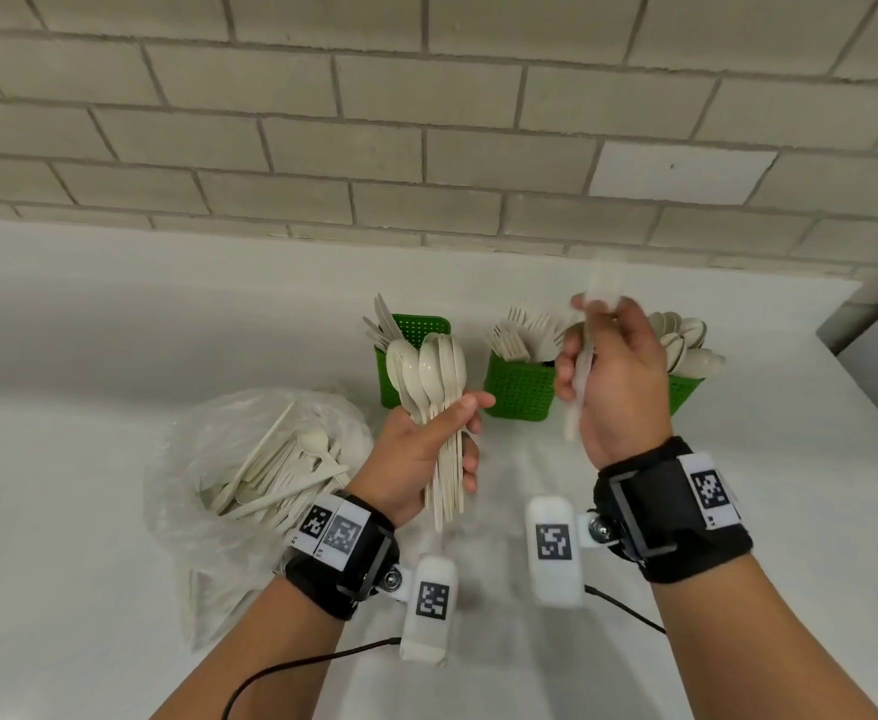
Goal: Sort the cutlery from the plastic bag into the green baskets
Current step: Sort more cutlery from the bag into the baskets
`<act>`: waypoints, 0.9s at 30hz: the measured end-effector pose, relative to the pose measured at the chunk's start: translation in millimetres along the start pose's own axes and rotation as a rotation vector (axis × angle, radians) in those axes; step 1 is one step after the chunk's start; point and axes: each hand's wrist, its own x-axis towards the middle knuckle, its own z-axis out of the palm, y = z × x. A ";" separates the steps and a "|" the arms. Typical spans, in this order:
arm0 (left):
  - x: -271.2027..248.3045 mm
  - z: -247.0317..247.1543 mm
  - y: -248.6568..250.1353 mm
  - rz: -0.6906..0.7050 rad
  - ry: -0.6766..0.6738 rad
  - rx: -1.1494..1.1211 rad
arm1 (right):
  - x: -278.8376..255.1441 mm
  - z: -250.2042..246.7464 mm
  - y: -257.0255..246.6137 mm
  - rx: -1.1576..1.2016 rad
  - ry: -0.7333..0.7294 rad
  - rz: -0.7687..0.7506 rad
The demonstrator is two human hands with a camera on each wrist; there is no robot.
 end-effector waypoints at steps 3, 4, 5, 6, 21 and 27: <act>0.3 8.2 -3.3 0.013 -0.032 0.057 | -11.4 -7.6 4.3 -0.403 -0.252 0.007; 0.4 11.1 -4.3 0.034 -0.034 0.095 | -17.7 -7.6 5.9 -0.497 -0.337 0.011; 0.8 13.1 -5.7 0.057 -0.026 0.146 | -23.0 -7.4 7.8 -0.543 -0.382 0.018; 1.1 14.9 -6.6 0.078 -0.012 0.205 | -26.3 -7.8 10.0 -0.566 -0.385 0.013; -2.9 24.8 -7.2 0.160 0.080 0.518 | -29.1 -2.3 26.4 -0.629 -0.244 -0.091; -5.5 17.9 -9.0 0.040 -0.015 0.246 | -24.2 -7.2 35.6 -0.543 -0.245 -0.061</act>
